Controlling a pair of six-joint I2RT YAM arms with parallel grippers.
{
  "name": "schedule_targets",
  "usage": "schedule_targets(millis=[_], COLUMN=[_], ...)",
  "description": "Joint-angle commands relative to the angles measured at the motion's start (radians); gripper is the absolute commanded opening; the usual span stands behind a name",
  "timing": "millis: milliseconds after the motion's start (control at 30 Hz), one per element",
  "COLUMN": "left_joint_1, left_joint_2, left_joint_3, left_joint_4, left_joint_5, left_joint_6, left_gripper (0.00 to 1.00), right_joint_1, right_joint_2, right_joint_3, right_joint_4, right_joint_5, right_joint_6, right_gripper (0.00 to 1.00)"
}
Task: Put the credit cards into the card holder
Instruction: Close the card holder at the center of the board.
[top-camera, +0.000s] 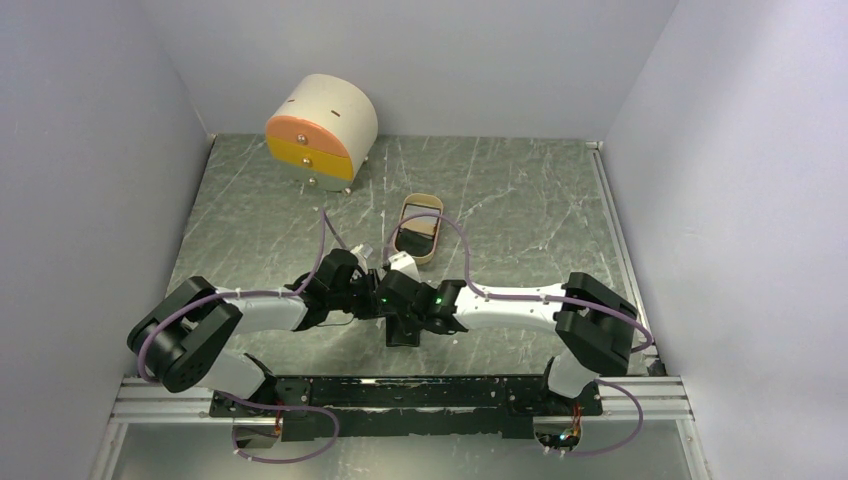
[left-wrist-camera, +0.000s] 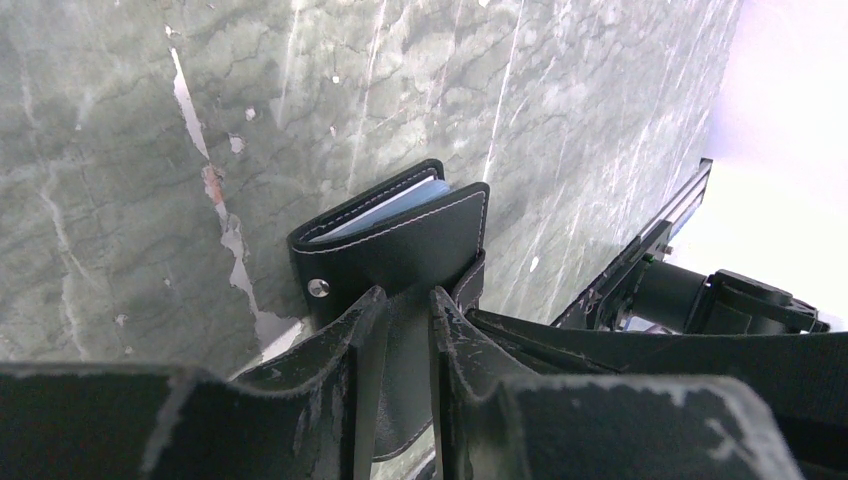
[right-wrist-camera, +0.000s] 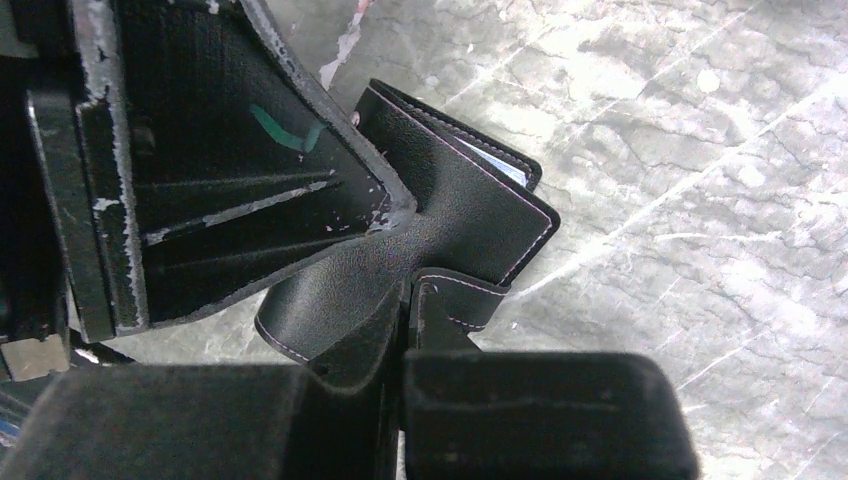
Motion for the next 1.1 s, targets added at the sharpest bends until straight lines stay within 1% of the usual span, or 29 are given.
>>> schedule_targets(millis=[0,367,533,600,667,767,833,933,1067], left_joint_1=[-0.012,-0.013,-0.013,-0.013,-0.013,-0.014,-0.014,-0.014,-0.012], left_joint_2=[0.034,0.049,0.045,0.018,-0.038,-0.156,-0.227,-0.275,-0.249], left_joint_3=[-0.010,-0.012,-0.010,0.007,0.034,0.040,0.017,-0.028,-0.086], left_joint_4=[-0.004,0.004,-0.001,-0.037,-0.116,-0.247,-0.293,-0.311,-0.246], left_joint_5=[0.019,0.019,0.032,0.061,0.069,0.021,-0.002,-0.008,0.016], left_joint_6=[0.001,0.003,-0.007,-0.023,-0.032,-0.034,-0.038,-0.052,-0.072], left_gripper=[0.28,0.28,0.28,0.30,0.32,0.38,0.40,0.40,0.37], right_joint_1=[0.034,0.050,0.058,0.059,0.058,0.056,0.055,0.055,0.056], right_joint_2=[0.043,0.075,0.072,0.051,0.024,0.013,0.017,0.033,0.065], right_joint_3=[0.018,0.049,0.049,0.044,0.022,0.017,0.009,0.008,0.026], right_joint_4=[-0.006,-0.030,-0.048,-0.040,-0.022,-0.019,-0.001,0.010,0.004], right_joint_5=[-0.069,-0.069,-0.037,-0.014,-0.006,0.004,-0.007,-0.013,-0.022], right_joint_6=[0.006,-0.018,-0.013,0.004,0.013,0.020,0.022,0.028,0.024], right_gripper=[0.00,0.00,0.00,0.00,0.00,0.00,0.00,0.00,0.00])
